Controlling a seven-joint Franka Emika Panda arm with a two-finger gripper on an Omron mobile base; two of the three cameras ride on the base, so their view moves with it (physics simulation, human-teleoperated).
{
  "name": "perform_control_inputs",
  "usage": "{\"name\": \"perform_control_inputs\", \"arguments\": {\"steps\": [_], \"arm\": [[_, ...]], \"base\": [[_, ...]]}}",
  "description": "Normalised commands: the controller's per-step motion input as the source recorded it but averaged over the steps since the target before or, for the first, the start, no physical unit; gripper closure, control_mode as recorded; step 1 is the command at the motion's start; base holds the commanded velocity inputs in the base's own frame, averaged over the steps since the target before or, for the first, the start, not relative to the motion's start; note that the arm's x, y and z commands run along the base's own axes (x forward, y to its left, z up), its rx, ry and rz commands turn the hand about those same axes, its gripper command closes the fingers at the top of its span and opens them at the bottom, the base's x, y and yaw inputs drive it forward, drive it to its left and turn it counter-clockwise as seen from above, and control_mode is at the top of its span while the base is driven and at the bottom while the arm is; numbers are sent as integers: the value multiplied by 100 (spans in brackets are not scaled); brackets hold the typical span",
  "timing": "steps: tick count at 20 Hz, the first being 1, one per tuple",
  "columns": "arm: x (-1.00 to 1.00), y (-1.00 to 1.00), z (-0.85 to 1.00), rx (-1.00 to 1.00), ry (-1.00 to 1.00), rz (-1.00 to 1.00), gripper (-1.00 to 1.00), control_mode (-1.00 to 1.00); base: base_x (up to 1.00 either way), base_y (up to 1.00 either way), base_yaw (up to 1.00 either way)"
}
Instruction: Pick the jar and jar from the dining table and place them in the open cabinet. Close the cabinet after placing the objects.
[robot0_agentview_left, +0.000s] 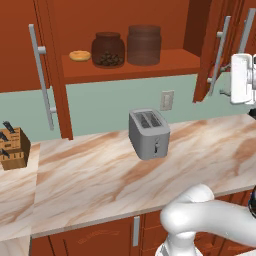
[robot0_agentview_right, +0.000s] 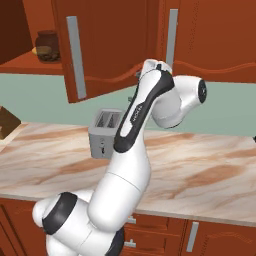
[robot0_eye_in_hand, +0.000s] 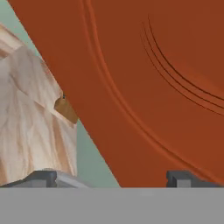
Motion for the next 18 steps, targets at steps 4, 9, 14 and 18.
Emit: {"name": "perform_control_inputs", "arguments": {"steps": [4, 9, 14, 18], "arm": [[18, 100, 5, -25, -10, -28, -100, -100], [38, 99, 0, -24, -6, -34, -100, -100], [53, 92, 0, -23, -4, -35, -100, -100], [62, 81, 0, -21, -1, -33, -100, -100]], "base": [[0, 0, 0], [0, 0, 0], [0, 0, 0], [0, 0, 0]]}}
